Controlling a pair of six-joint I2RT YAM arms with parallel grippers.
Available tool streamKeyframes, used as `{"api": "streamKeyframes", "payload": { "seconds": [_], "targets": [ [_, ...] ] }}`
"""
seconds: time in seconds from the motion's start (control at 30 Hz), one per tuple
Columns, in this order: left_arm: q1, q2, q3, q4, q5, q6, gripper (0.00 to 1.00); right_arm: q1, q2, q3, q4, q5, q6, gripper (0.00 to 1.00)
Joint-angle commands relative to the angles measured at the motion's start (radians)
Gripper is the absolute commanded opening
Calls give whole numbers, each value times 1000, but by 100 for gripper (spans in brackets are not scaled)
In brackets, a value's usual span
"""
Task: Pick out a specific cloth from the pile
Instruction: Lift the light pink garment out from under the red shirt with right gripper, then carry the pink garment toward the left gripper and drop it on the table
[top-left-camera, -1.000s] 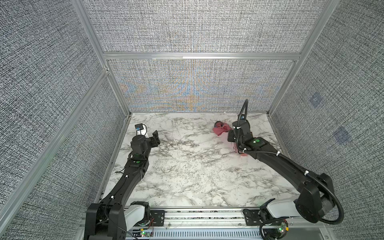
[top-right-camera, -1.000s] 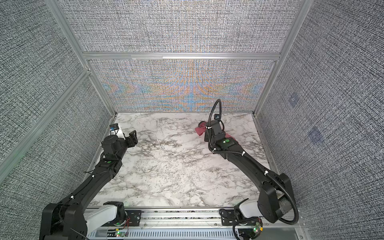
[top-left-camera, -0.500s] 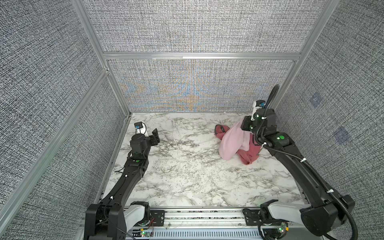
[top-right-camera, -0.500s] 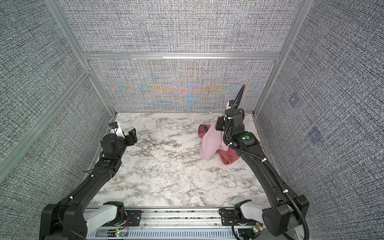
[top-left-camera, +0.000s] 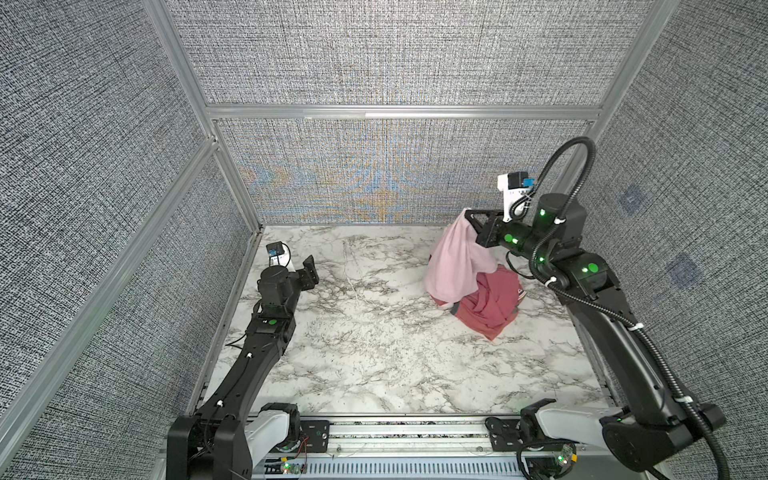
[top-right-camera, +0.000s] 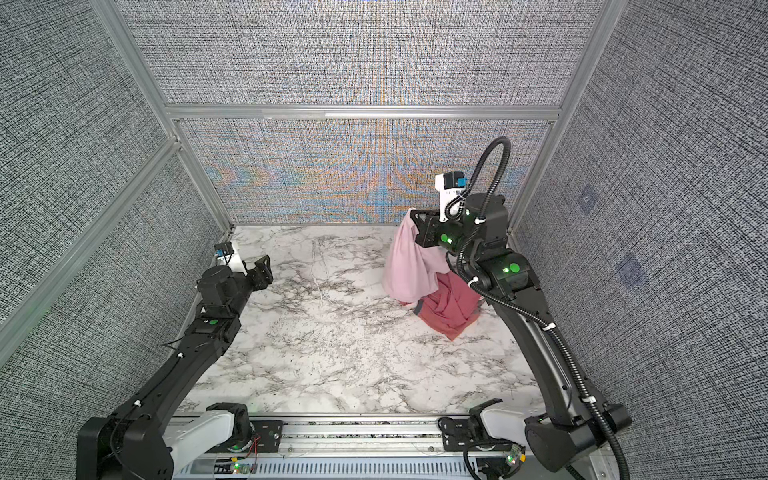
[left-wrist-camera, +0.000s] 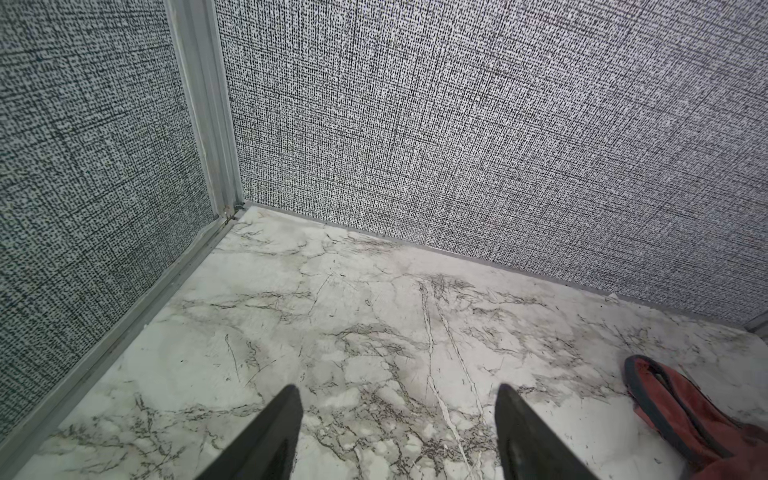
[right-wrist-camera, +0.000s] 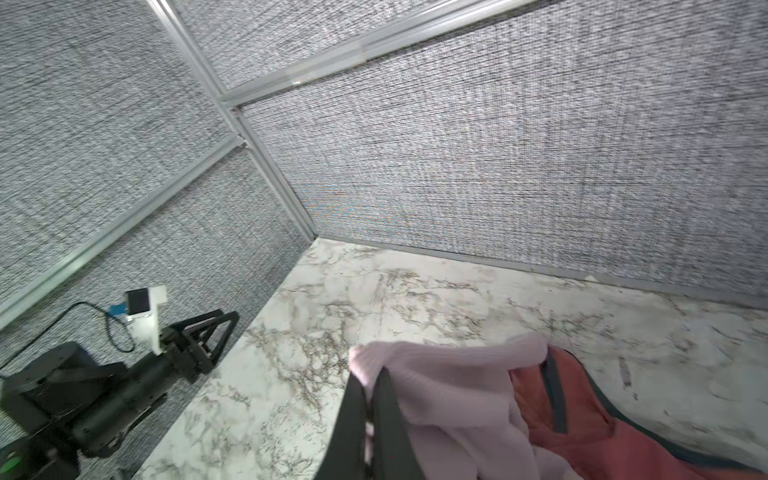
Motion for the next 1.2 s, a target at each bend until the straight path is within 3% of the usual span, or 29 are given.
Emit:
{"api": "streamKeyframes", "payload": {
  "seconds": [0.0, 0.37, 0.73, 1.03, 1.07, 1.13, 1.17],
  "targets": [
    [1, -22, 53, -96, -30, -13, 75, 52, 42, 67, -24, -73, -58, 0],
    [1, -116, 269, -471, -141, 27, 80, 243, 244, 225, -95, -97, -174, 0],
    [3, -239, 251, -546, -198, 27, 83, 404, 556, 427, -88, -189, -177, 0],
    [9, -269, 235, -550, -245, 56, 86, 550, 984, 865, -161, -248, -135, 0],
    [11, -267, 237, -550, -248, 63, 86, 563, 1035, 922, -168, -265, -120, 6],
    [13, -264, 242, -553, -250, 68, 86, 582, 1094, 984, -166, -283, -91, 39],
    [15, -263, 244, -553, -246, 71, 86, 586, 1101, 985, -154, -287, -79, 49]
  ]
}}
